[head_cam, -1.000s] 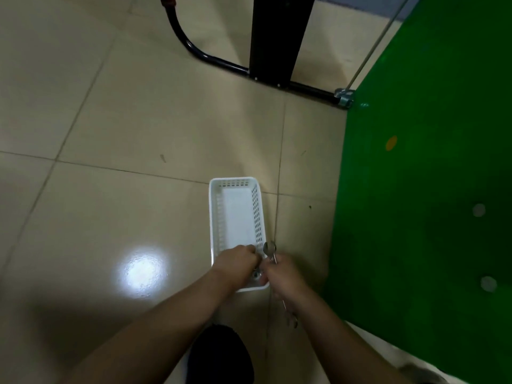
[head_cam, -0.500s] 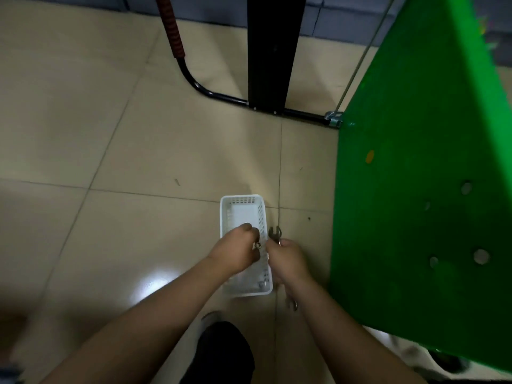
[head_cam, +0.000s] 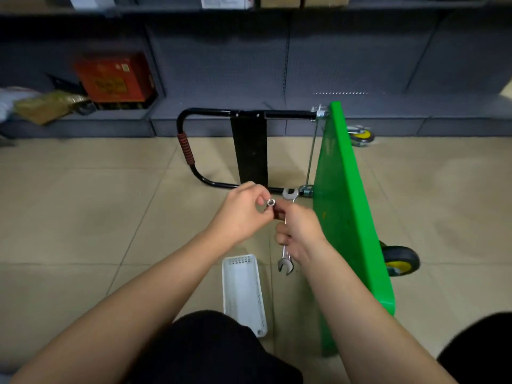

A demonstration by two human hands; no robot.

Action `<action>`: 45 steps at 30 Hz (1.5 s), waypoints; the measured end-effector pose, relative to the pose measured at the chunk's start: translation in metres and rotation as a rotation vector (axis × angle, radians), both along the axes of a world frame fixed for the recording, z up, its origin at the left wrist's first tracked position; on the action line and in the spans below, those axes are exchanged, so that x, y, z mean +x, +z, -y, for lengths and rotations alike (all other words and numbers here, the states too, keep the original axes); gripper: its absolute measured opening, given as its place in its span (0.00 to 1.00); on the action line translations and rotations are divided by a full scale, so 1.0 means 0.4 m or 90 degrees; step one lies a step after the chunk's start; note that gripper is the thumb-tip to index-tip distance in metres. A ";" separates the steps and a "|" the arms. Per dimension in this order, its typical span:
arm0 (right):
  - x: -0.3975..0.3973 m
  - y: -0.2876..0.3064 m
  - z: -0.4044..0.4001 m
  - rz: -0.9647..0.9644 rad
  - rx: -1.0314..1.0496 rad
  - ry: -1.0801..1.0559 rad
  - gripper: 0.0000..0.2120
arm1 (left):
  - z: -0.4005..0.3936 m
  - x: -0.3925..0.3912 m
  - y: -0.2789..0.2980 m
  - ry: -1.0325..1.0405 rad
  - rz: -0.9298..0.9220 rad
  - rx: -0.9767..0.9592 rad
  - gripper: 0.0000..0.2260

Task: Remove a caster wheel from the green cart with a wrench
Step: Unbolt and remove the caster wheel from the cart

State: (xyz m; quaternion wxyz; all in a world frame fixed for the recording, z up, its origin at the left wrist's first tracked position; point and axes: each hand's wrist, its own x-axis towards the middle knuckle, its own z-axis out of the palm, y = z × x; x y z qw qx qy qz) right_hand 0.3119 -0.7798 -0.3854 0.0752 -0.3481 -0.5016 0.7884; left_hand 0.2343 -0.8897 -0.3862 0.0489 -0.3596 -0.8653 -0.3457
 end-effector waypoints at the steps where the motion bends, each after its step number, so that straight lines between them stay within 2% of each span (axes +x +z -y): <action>1: 0.020 0.038 -0.017 -0.020 -0.003 0.000 0.03 | -0.015 0.011 0.039 -0.017 -0.011 0.011 0.06; 6: 0.112 0.149 -0.159 -0.092 -0.054 0.033 0.05 | -0.132 0.076 0.169 -0.107 -0.060 0.060 0.05; 9: 0.178 0.170 -0.245 -0.109 -0.060 0.056 0.07 | -0.209 0.123 0.187 -0.151 -0.072 0.102 0.06; 13: 0.278 0.163 -0.342 -0.108 -0.023 0.034 0.07 | -0.314 0.192 0.167 -0.191 -0.048 0.099 0.07; 19: 0.383 0.093 -0.424 -0.068 0.045 -0.017 0.05 | -0.398 0.281 0.128 -0.241 0.015 -0.026 0.09; 23: 0.418 0.025 -0.433 0.005 0.132 -0.015 0.07 | -0.382 0.305 0.076 -0.145 0.029 -0.125 0.21; 25: 0.431 -0.007 -0.424 0.027 0.151 0.004 0.06 | -0.373 0.308 0.049 -0.078 0.101 -0.144 0.27; 27: 0.442 -0.043 -0.412 0.034 0.157 0.029 0.04 | -0.368 0.302 0.028 -0.018 0.213 -0.113 0.32; 30: 0.457 -0.100 -0.388 0.048 0.157 0.074 0.03 | -0.351 0.287 0.005 0.057 0.500 -0.034 0.40; 32: 0.463 -0.135 -0.372 0.069 0.181 0.094 0.03 | -0.333 0.289 -0.006 0.067 0.710 -0.045 0.46; 34: 0.467 -0.167 -0.360 0.077 0.214 0.102 0.04 | -0.316 0.293 -0.007 0.016 0.851 -0.084 0.41; 36: 0.467 -0.199 -0.351 0.069 0.248 0.088 0.05 | -0.306 0.281 -0.021 -0.026 0.915 -0.106 0.37; 39: 0.458 -0.237 -0.343 0.073 0.252 0.039 0.04 | -0.296 0.252 -0.039 -0.050 0.944 -0.130 0.36; 42: 0.448 -0.262 -0.338 0.078 0.272 0.032 0.02 | -0.296 0.241 -0.036 -0.050 0.943 -0.156 0.35; 45: 0.442 -0.267 -0.336 0.059 0.276 0.056 0.03 | -0.297 0.237 -0.031 -0.045 0.918 -0.163 0.31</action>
